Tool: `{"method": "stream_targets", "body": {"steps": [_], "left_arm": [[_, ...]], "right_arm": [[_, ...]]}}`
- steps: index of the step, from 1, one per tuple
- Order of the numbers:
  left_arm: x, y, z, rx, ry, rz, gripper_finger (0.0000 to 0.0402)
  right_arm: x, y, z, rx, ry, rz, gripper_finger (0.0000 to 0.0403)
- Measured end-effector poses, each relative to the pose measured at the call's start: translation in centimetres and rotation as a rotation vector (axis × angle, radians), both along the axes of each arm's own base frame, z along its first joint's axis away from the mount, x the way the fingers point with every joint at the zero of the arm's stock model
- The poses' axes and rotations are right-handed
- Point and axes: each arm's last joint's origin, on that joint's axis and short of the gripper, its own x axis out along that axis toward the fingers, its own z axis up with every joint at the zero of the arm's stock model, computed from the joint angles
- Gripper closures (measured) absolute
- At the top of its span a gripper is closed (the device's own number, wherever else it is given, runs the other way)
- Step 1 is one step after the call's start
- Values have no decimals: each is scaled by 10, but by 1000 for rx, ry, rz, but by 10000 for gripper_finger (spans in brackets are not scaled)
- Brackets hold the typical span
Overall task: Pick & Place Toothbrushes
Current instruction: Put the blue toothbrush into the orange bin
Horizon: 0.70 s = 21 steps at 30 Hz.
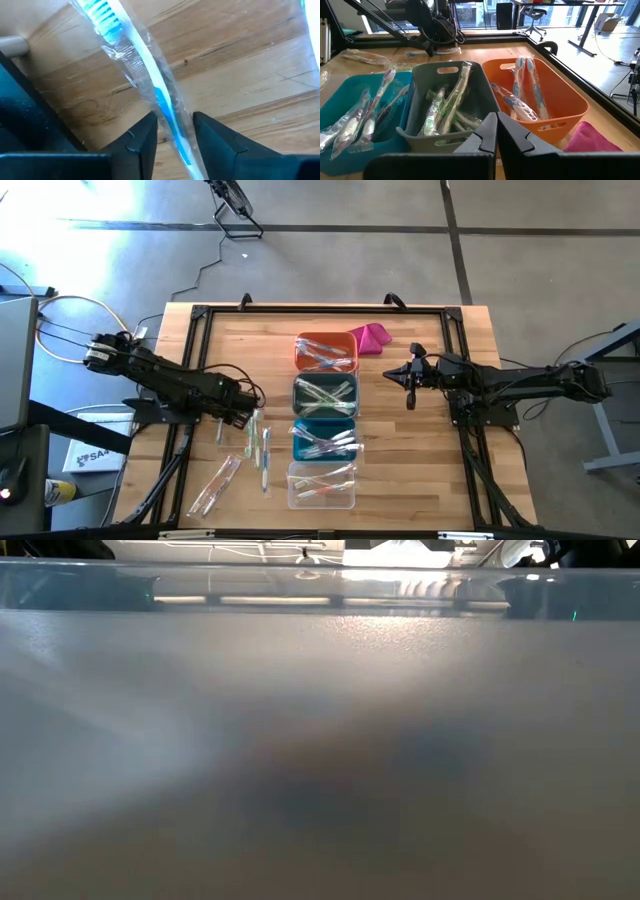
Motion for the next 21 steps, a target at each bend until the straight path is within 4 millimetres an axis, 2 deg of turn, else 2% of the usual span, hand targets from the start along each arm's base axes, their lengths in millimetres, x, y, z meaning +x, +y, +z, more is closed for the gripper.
{"method": "stream_targets", "body": {"steps": [12,21], "left_arm": [[2,0,0,14,-29,-24,326],[3,0,0,24,-38,-25,382]], "right_arm": [[0,0,0,0,0,0,398],[0,0,0,0,0,0,398]]}}
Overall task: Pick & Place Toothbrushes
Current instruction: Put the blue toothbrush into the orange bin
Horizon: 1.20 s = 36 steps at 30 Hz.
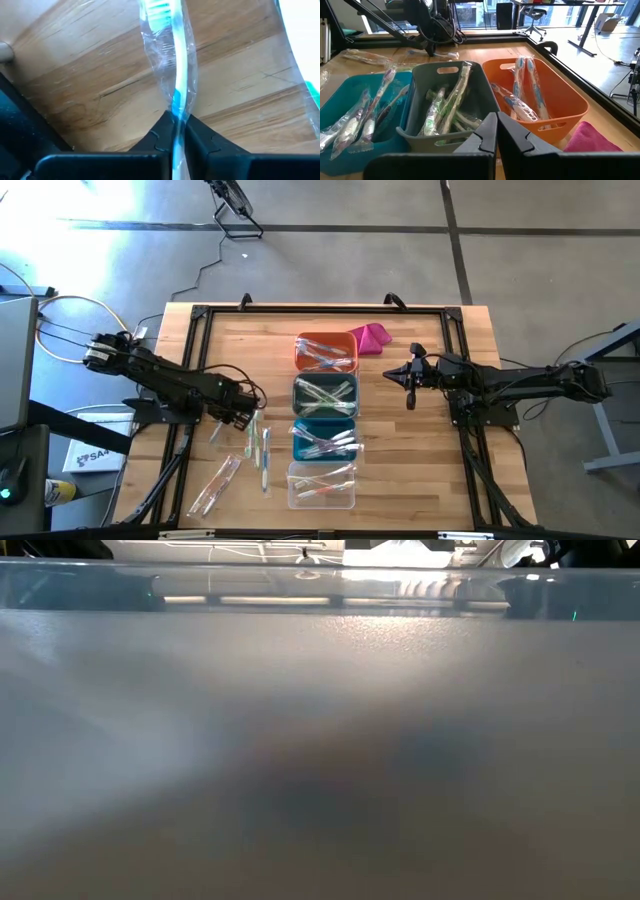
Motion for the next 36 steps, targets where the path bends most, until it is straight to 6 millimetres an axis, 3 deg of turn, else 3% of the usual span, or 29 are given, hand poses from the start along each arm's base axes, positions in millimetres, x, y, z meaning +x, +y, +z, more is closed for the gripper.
{"method": "stream_targets", "body": {"steps": [36], "left_arm": [[-1,0,0,0,8,-22,394]], "right_arm": [[0,0,0,0,0,0,398]]}}
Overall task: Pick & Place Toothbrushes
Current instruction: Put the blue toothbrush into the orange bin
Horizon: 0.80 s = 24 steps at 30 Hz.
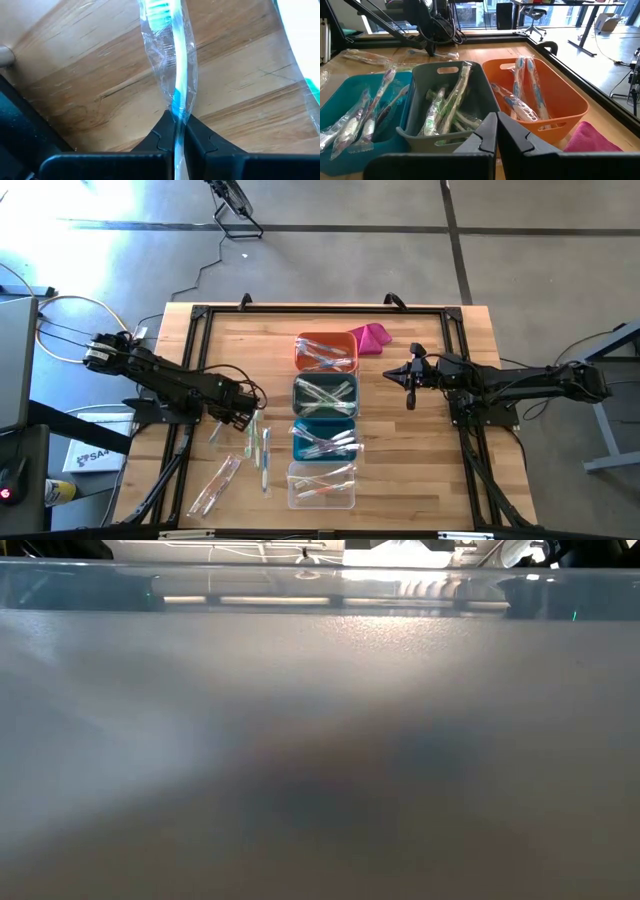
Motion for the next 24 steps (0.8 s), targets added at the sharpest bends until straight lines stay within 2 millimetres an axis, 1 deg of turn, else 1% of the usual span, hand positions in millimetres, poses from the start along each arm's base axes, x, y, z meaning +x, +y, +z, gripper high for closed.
{"method": "stream_targets", "body": {"steps": [4,8,10,13,16,24], "left_arm": [[0,0,1,1,1,-3,394],[6,0,7,16,-17,-46,395],[13,-1,14,32,-59,-67,395],[15,0,21,61,-51,-93,396],[23,-1,30,77,-92,-121,396],[34,0,49,159,-146,-191,396]], "right_arm": [[0,0,0,0,0,0,398],[0,0,0,0,0,0,398],[0,0,0,0,0,0,398],[0,0,0,0,0,0,398],[0,0,0,0,0,0,398],[0,0,0,0,0,0,398]]}}
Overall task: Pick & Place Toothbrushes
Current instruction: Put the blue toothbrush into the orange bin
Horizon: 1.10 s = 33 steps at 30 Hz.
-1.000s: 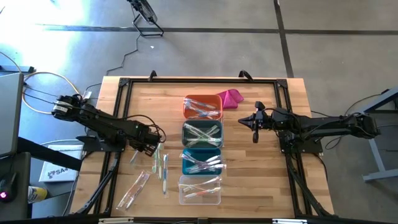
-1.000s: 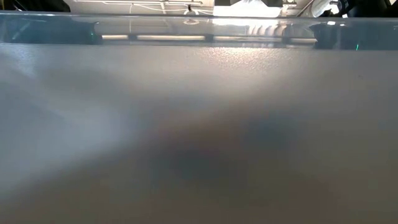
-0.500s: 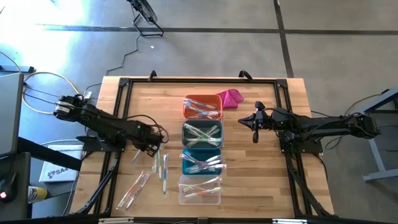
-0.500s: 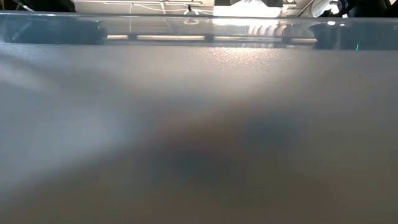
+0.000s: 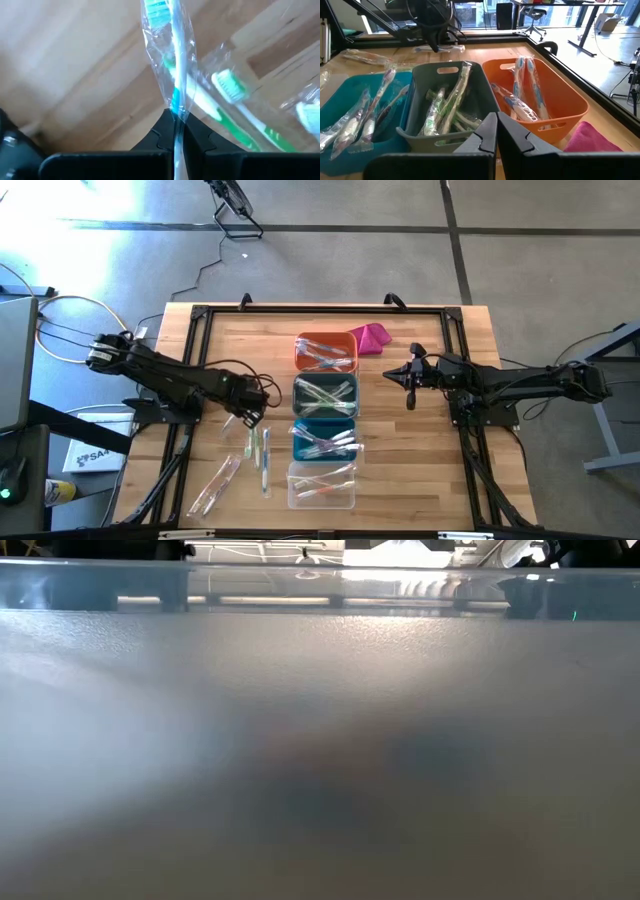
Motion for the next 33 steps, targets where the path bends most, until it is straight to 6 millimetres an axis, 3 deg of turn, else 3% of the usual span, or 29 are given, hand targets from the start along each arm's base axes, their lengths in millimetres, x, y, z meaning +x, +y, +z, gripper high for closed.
{"method": "stream_targets", "body": {"steps": [20,27,33], "left_arm": [[27,7,79,431,-155,-132,396],[47,6,99,518,-319,-244,396],[67,21,116,555,-478,-325,396]], "right_arm": [[0,0,0,0,0,0,398],[0,0,0,0,0,0,398],[0,0,0,0,0,0,398]]}}
